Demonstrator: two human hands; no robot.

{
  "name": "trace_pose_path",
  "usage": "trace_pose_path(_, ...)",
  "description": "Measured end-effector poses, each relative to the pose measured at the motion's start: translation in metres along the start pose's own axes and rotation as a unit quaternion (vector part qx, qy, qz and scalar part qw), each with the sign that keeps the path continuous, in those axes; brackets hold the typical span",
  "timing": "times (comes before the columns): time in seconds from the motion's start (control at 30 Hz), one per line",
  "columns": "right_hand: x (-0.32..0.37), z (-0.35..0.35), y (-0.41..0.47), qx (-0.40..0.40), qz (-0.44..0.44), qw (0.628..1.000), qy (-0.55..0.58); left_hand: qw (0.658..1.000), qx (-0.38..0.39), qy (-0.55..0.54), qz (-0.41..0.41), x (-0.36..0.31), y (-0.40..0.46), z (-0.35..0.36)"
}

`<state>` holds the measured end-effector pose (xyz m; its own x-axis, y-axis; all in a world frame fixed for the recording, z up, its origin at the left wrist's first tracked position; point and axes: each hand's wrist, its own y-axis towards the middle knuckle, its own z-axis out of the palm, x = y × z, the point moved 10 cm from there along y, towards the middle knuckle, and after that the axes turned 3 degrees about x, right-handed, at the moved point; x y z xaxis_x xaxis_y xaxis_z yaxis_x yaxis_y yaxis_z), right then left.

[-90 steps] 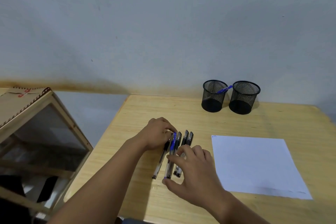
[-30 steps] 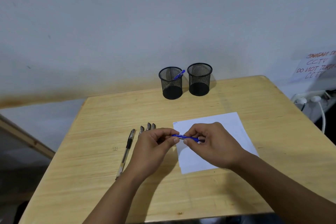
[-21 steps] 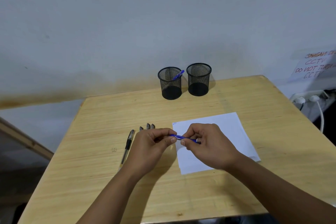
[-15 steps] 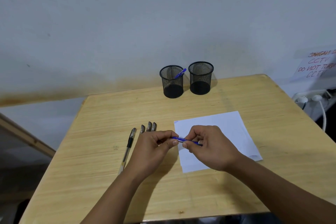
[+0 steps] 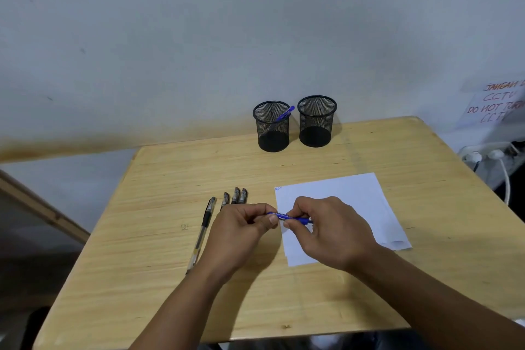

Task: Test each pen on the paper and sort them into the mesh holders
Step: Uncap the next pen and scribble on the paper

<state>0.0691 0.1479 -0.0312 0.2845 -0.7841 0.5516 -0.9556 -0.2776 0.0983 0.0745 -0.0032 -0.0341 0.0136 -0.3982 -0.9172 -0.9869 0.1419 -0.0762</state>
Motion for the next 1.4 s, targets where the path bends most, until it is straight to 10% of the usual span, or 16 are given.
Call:
trace_pose_path(0.9, 0.002, 0.005, 0.004, 0.085, 0.038, 0.978, 0.188, 0.998, 0.023, 0.026, 0.054, -0.001, -0.002, 0.003)
trace_pose_path(1.4, -0.039, 0.008, -0.001, 0.021, 0.134, 0.943, 0.305, 0.975, -0.132, 0.174, 0.033, 0.02, 0.02, -0.036)
